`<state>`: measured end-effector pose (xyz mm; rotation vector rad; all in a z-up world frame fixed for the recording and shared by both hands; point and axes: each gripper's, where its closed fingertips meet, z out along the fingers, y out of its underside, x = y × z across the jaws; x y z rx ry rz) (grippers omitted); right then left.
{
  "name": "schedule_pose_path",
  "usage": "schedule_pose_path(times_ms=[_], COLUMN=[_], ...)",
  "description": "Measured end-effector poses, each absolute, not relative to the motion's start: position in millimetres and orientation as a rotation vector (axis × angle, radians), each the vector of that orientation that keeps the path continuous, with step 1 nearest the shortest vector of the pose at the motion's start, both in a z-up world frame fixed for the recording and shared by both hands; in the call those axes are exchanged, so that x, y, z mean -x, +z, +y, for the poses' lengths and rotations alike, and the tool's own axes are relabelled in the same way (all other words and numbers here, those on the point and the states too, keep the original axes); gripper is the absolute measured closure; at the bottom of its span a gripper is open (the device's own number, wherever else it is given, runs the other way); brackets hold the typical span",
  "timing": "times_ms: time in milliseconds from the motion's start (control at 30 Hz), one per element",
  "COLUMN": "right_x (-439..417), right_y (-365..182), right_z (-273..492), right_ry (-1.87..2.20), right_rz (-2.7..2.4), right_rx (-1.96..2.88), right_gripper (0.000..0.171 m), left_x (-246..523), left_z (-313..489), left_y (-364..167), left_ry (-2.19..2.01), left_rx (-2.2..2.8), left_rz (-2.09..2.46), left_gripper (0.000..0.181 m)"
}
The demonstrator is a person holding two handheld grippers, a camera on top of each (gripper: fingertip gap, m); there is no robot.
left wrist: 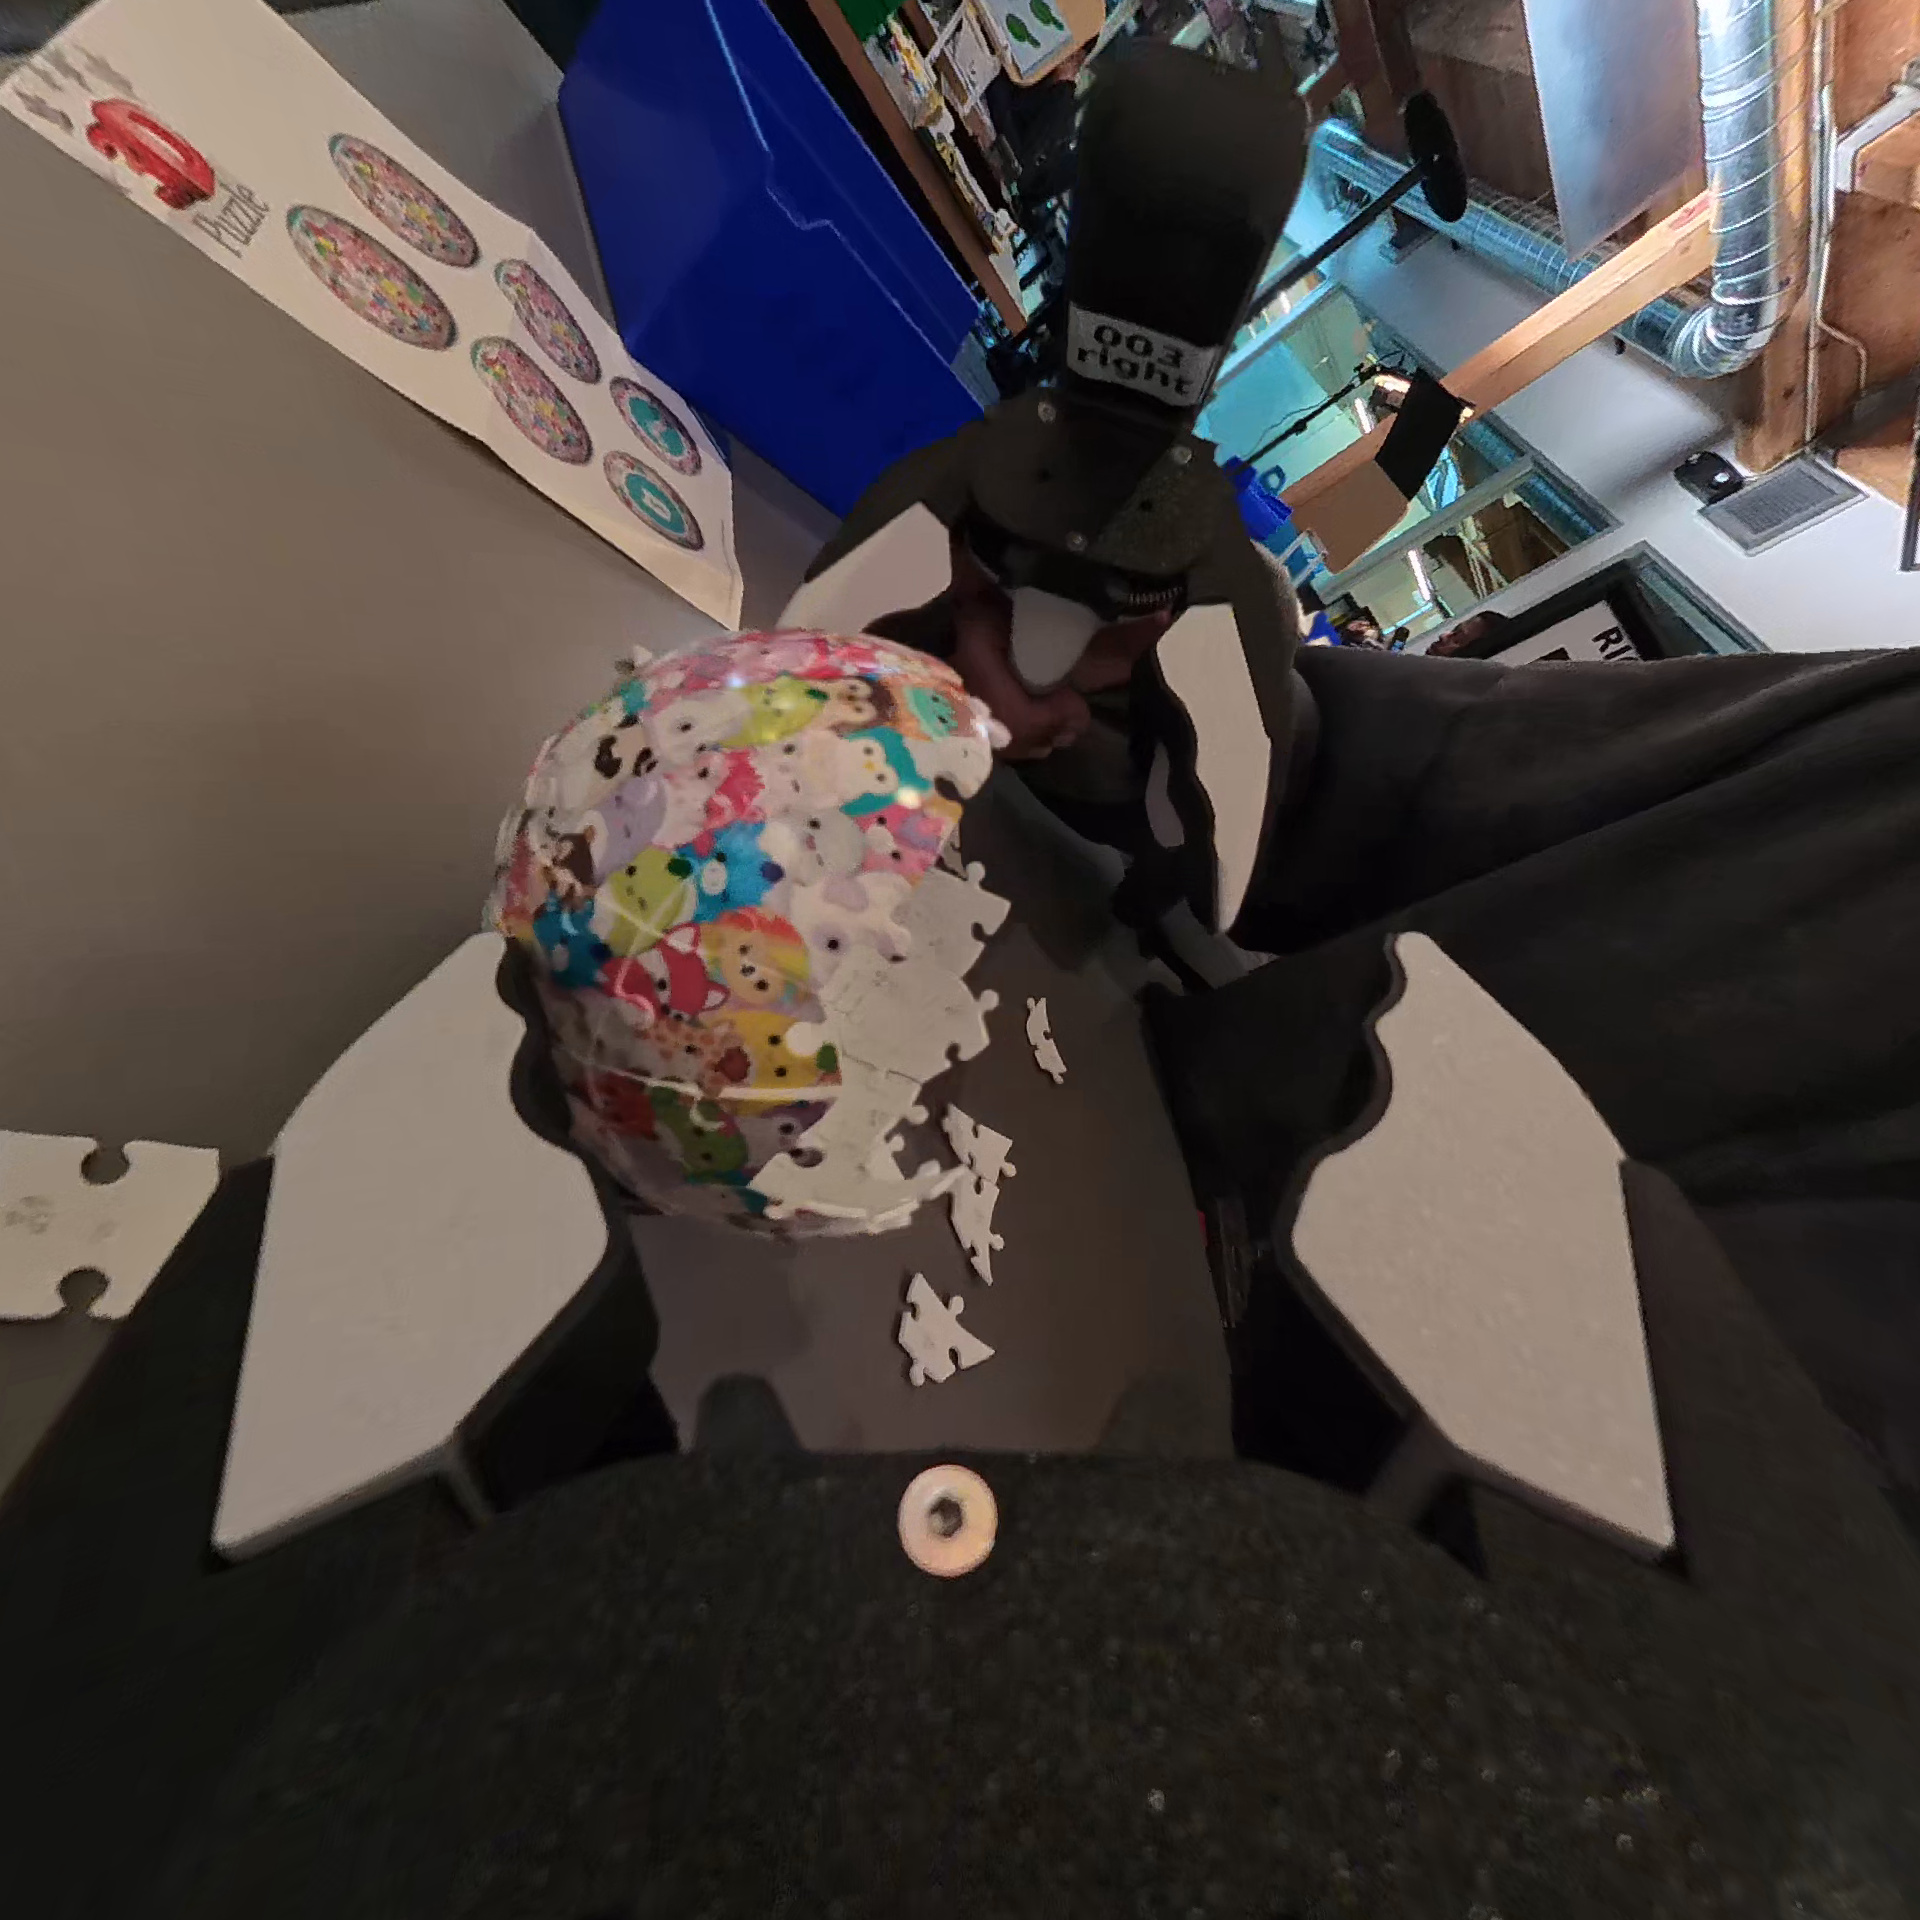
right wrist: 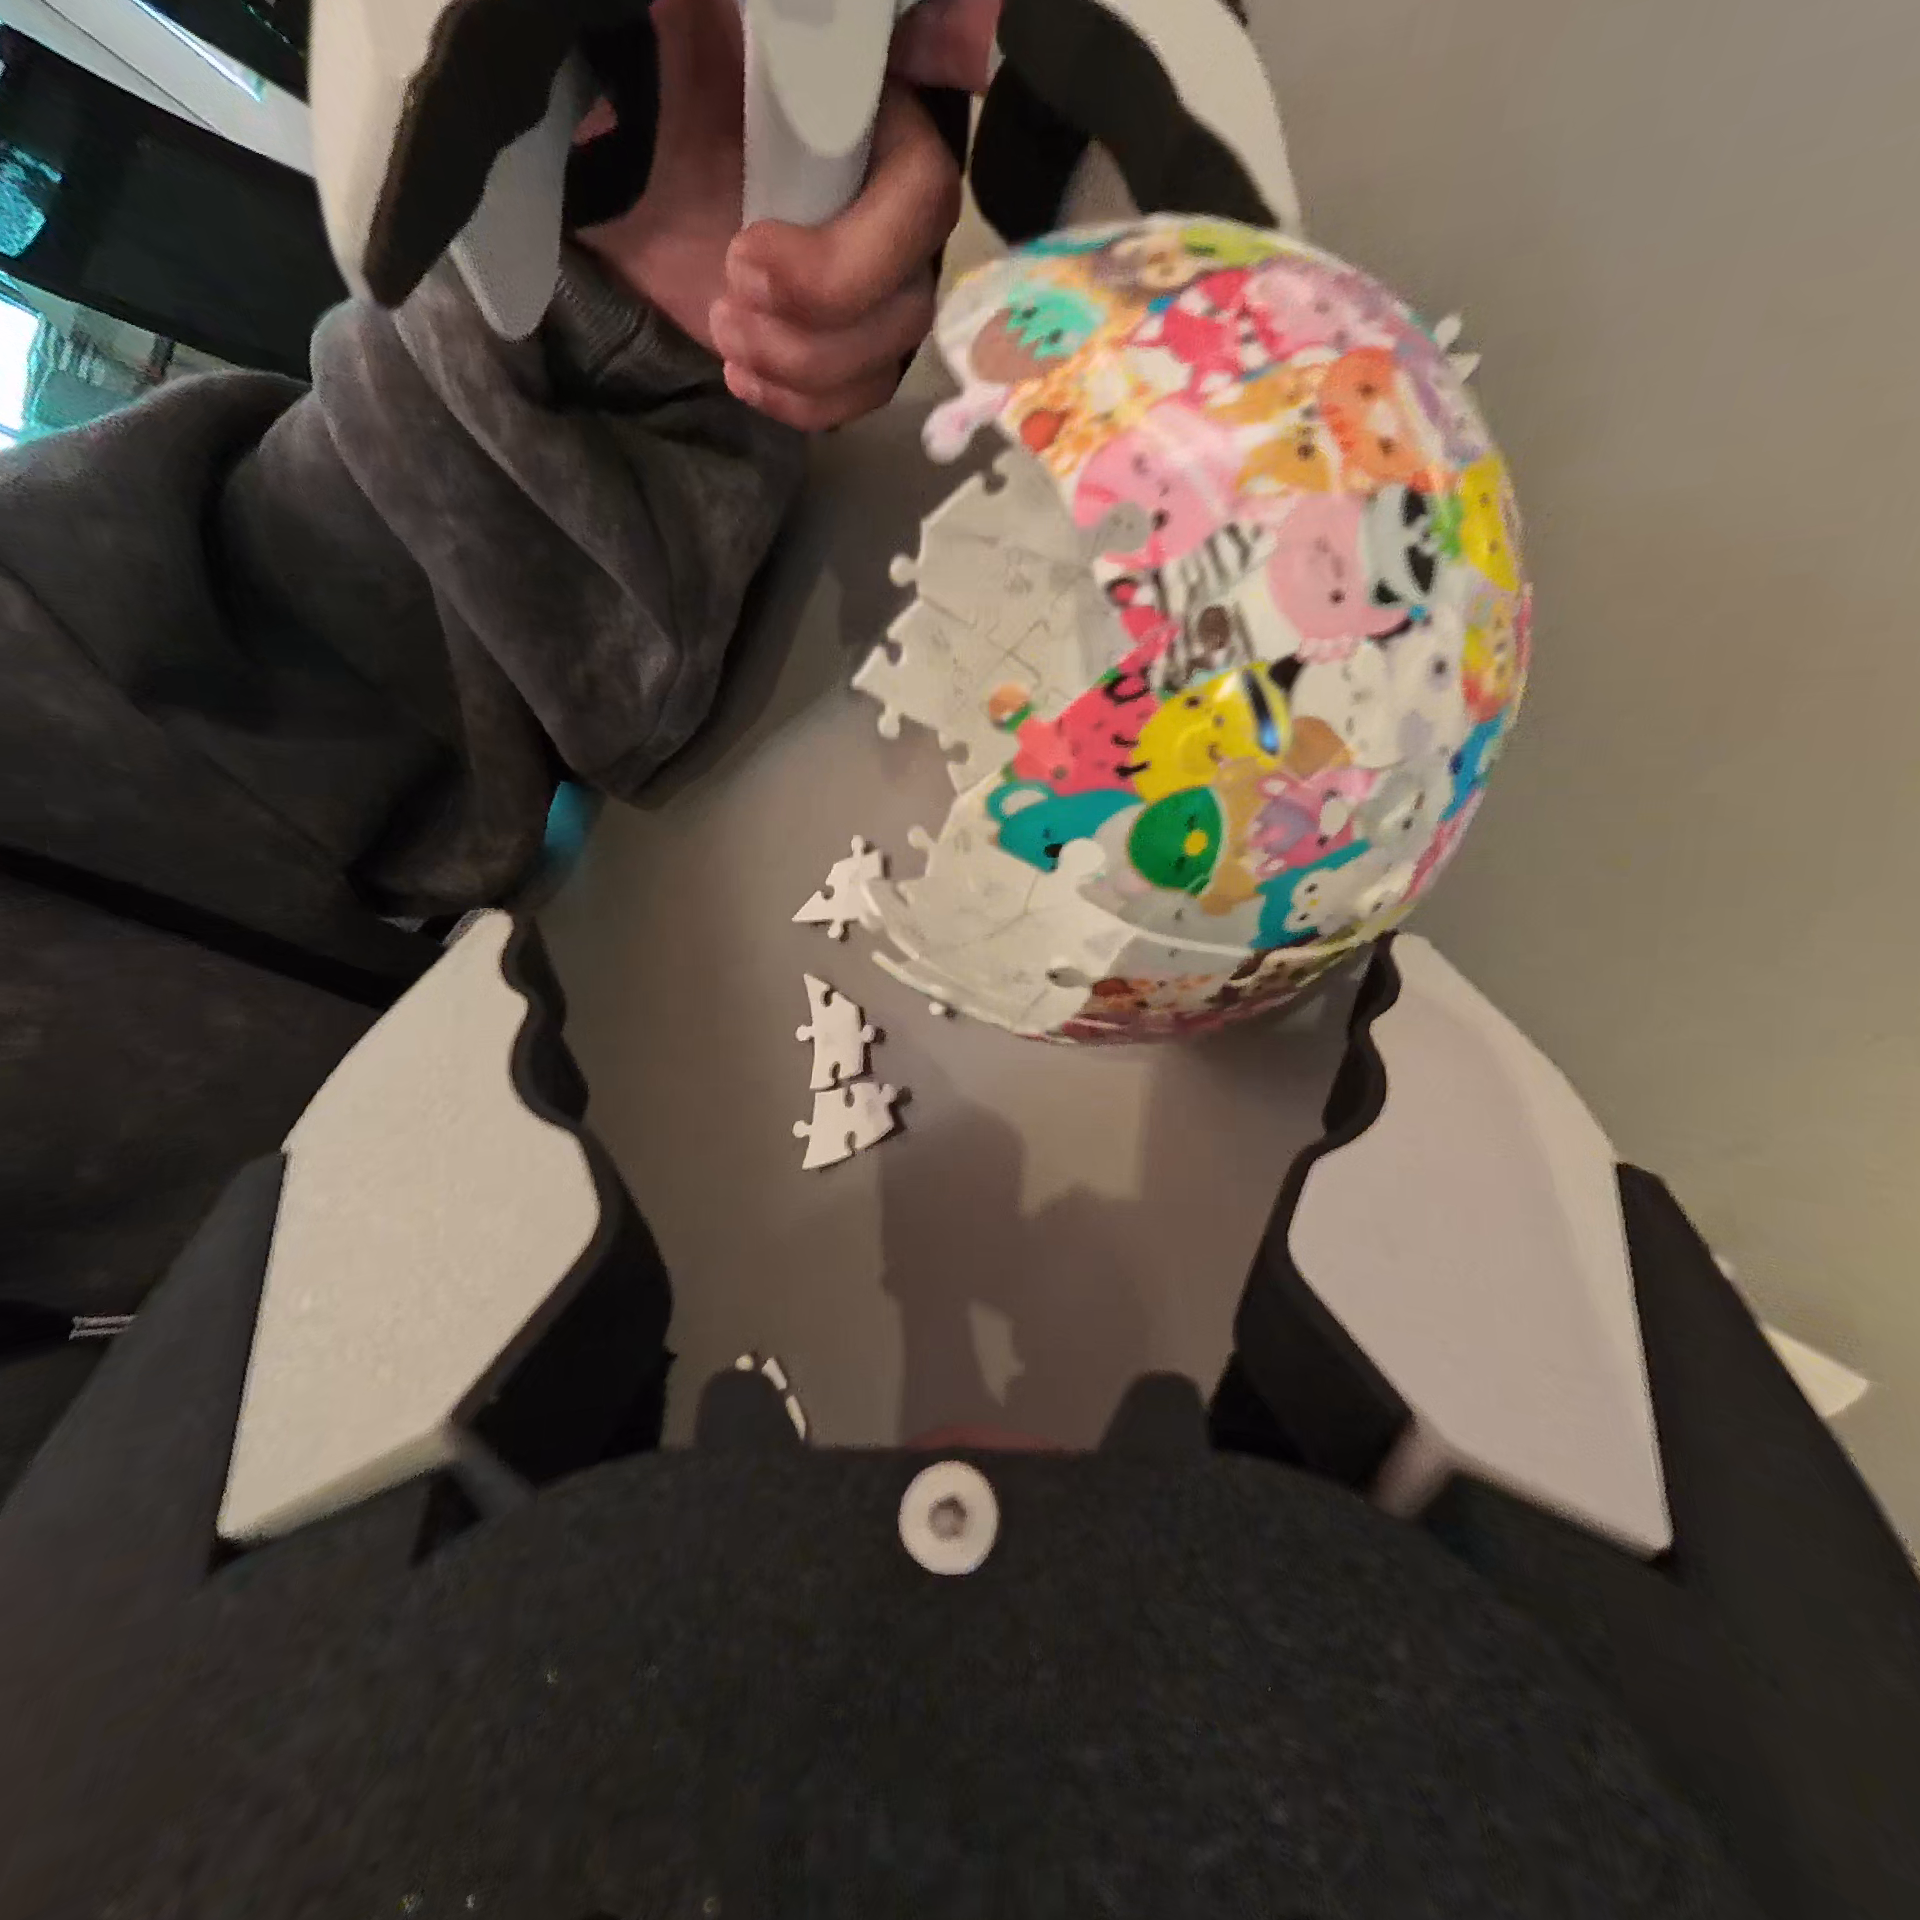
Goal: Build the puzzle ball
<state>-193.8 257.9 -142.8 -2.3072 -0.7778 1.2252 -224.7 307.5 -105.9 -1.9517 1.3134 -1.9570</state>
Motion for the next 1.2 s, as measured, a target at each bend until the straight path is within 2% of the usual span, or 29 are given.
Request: schedule_pose_path(times_ms=[300, 533, 733, 933, 1000, 1200], right_x=[194, 191, 177, 184, 186, 190], right_y=[-134, -139, -150, -152, -148, -136], right_z=[278, 285, 278, 263, 266, 274], right_ry=[1.137, 1.13, 1.111, 1.313, 1.311, 1.296], right_rz=[-0.798, -0.81, -0.832, -0.848, -0.844, -0.823], right_rx=[2.263, 2.225, 2.306, 2.348, 2.344, 2.297], right_gripper=[0.026, 0.034, 0.035, 0.033, 0.029, 0.026], left_x=[226, 233, 240, 231, 227, 226], left_z=[306, 311, 316, 300, 299, 300], left_y=[-99, -103, -130, -132, -131, -126], left_ry=[-1.876, -1.928, -1.891, -2.013, -1.992, -1.939], left_rx=[1.902, 1.853, 1.982, 1.999, 2.005, 2.018], left_rz=[1.181, 1.055, 1.052, 1.066, 1.075, 1.057], left_gripper=[0.036, 0.044, 0.042, 0.041, 0.035, 0.036])
